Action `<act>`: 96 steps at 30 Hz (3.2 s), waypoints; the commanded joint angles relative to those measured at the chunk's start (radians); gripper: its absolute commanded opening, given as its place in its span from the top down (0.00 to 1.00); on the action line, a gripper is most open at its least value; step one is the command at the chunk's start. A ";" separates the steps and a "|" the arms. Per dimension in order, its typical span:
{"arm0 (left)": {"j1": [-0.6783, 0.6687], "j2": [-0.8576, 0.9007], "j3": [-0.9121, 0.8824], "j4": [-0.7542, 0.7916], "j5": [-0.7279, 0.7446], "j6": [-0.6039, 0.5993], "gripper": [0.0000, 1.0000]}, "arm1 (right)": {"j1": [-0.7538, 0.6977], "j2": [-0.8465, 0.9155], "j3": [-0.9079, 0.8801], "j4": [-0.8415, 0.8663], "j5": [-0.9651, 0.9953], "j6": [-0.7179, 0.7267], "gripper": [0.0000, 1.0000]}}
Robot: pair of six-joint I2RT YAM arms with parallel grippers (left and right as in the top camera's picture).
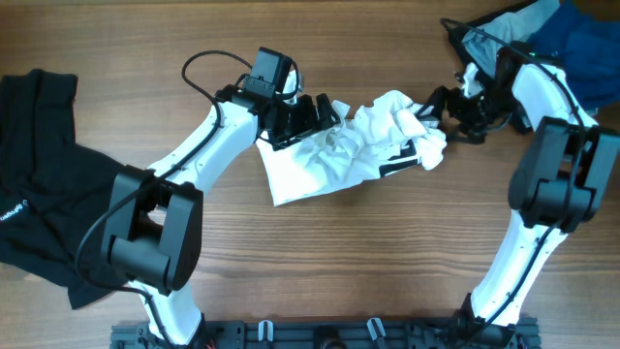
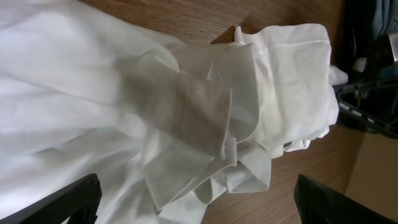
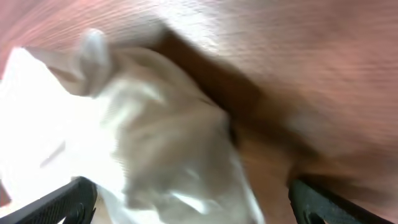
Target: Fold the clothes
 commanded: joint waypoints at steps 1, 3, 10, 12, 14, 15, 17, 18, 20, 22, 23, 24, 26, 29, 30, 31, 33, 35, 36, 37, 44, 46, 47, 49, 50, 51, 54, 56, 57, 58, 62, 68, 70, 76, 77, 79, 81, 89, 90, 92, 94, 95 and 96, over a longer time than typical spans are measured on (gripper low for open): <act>0.045 -0.021 0.022 0.000 0.018 0.031 0.01 | 0.064 0.051 -0.013 0.032 -0.099 -0.066 0.00; 0.082 -0.050 0.036 -0.017 -0.017 0.032 0.01 | 0.099 0.069 -0.013 0.034 -0.094 -0.073 0.00; 0.198 -0.148 0.043 -0.126 -0.186 0.065 0.00 | 0.146 0.078 -0.013 0.045 -0.053 -0.024 0.72; 0.212 -0.150 0.043 -0.138 -0.186 0.064 0.00 | 0.141 0.078 -0.013 0.054 0.002 0.033 0.96; 0.220 -0.150 0.043 -0.145 -0.186 0.065 0.00 | 0.134 0.078 -0.013 0.058 0.027 0.057 0.96; 0.222 -0.150 0.043 -0.145 -0.186 0.070 0.00 | 0.130 0.078 -0.013 0.058 0.044 0.070 0.96; 0.222 -0.150 0.043 -0.145 -0.190 0.084 0.00 | 0.113 0.077 -0.010 0.058 0.072 0.090 0.96; 0.222 -0.150 0.043 -0.145 -0.190 0.084 0.00 | 0.101 0.076 -0.008 0.058 0.071 0.092 0.96; 0.222 -0.150 0.043 -0.145 -0.192 0.084 0.00 | 0.071 0.074 0.006 0.051 0.071 0.091 0.96; 0.222 -0.150 0.043 -0.145 -0.193 0.084 0.00 | 0.038 0.067 0.021 0.045 0.072 0.090 0.96; 0.222 -0.150 0.043 -0.145 -0.193 0.084 0.00 | 0.020 0.059 0.032 0.043 0.071 0.090 0.96; 0.222 -0.150 0.043 -0.145 -0.194 0.084 0.00 | 0.005 0.050 0.044 0.039 0.074 0.085 0.96; 0.222 -0.150 0.043 -0.145 -0.201 0.084 0.00 | -0.014 0.024 0.078 0.029 0.103 0.078 0.96; 0.222 -0.150 0.043 -0.145 -0.201 0.084 0.00 | -0.011 -0.011 0.132 -0.010 0.161 0.060 0.96; 0.222 -0.150 0.043 -0.144 -0.201 0.084 0.00 | -0.005 -0.024 0.149 -0.025 0.175 0.059 0.96; 0.222 -0.150 0.043 -0.144 -0.206 0.084 0.00 | 0.002 -0.037 0.163 -0.040 0.177 0.043 0.96; 0.222 -0.150 0.043 -0.144 -0.219 0.084 0.00 | 0.018 -0.071 0.174 -0.057 0.183 0.039 0.96; 0.222 -0.150 0.043 -0.145 -0.219 0.084 0.00 | 0.035 -0.104 0.174 -0.057 0.188 0.038 0.96; 0.222 -0.150 0.043 -0.145 -0.219 0.084 0.00 | 0.050 -0.135 0.174 -0.058 0.189 0.038 0.96; 0.221 -0.150 0.043 -0.145 -0.219 0.084 0.00 | 0.061 -0.156 0.174 -0.062 0.190 0.035 0.96; 0.221 -0.150 0.043 -0.145 -0.218 0.084 0.00 | 0.256 -0.201 0.174 -0.181 0.269 0.012 0.96; 0.221 -0.150 0.043 -0.145 -0.217 0.084 0.00 | 0.339 -0.201 0.174 -0.176 0.288 0.044 0.96; 0.221 -0.150 0.043 -0.147 -0.210 0.084 0.00 | 0.384 -0.201 0.174 -0.171 0.288 0.067 0.96; 0.221 -0.150 0.043 -0.154 -0.195 0.084 0.00 | 0.451 -0.201 0.174 -0.166 0.288 0.081 0.96; 0.221 -0.150 0.043 -0.157 -0.186 0.084 0.00 | 0.479 -0.201 0.174 -0.164 0.288 0.105 0.96; 0.221 -0.150 0.043 -0.161 -0.180 0.083 0.00 | 0.505 -0.201 0.174 -0.158 0.288 0.123 0.96; 0.221 -0.150 0.043 -0.177 -0.177 0.084 0.00 | 0.580 -0.199 0.172 -0.132 0.288 0.172 0.96; 0.221 -0.150 0.043 -0.188 -0.177 0.084 0.00 | 0.599 -0.198 0.171 -0.122 0.289 0.196 0.95; 0.221 -0.150 0.043 -0.196 -0.177 0.084 0.00 | 0.605 -0.193 0.170 -0.117 0.288 0.198 0.82; 0.221 -0.150 0.043 -0.205 -0.177 0.084 0.00 | 0.606 -0.187 0.170 -0.116 0.288 0.201 0.68; 0.221 -0.150 0.043 -0.220 -0.177 0.092 0.00 | 0.606 -0.160 0.167 -0.112 0.288 0.201 0.76; 0.222 -0.150 0.043 -0.220 -0.212 0.109 0.00 | 0.606 -0.147 0.165 -0.108 0.283 0.201 0.88; 0.222 -0.150 0.043 -0.219 -0.227 0.110 0.00 | 0.611 -0.146 0.165 -0.099 0.276 0.203 0.70; 0.232 -0.150 0.043 -0.220 -0.261 0.109 0.00 | 0.658 -0.123 0.165 -0.074 0.269 0.203 0.64; 0.238 -0.150 0.043 -0.220 -0.261 0.109 0.00 | 0.672 -0.115 0.165 -0.077 0.269 0.196 0.61; 0.251 -0.150 0.043 -0.220 -0.261 0.109 0.00 | 0.699 -0.100 0.165 -0.081 0.270 0.192 0.26; 0.267 -0.150 0.043 -0.224 -0.261 0.109 0.00 | 0.724 -0.094 0.165 -0.081 0.270 0.165 0.29; 0.313 -0.150 0.043 -0.227 -0.260 0.109 0.00 | 0.768 -0.094 0.165 -0.057 0.285 0.126 0.27; 0.313 -0.150 0.043 -0.229 -0.261 0.109 0.00 | 0.759 -0.094 0.166 -0.043 0.286 0.126 0.29; 0.313 -0.150 0.043 -0.232 -0.260 0.109 0.00 | 0.739 -0.094 0.180 -0.035 0.285 0.124 0.26; 0.313 -0.150 0.043 -0.231 -0.261 0.109 0.00 | 0.709 -0.094 0.201 -0.048 0.281 0.083 0.28; 0.313 -0.150 0.043 -0.231 -0.261 0.109 0.00 | 0.698 -0.094 0.206 -0.061 0.280 0.062 0.31; 0.313 -0.150 0.043 -0.231 -0.260 0.109 0.00 | 0.685 -0.094 0.204 -0.085 0.257 0.034 0.36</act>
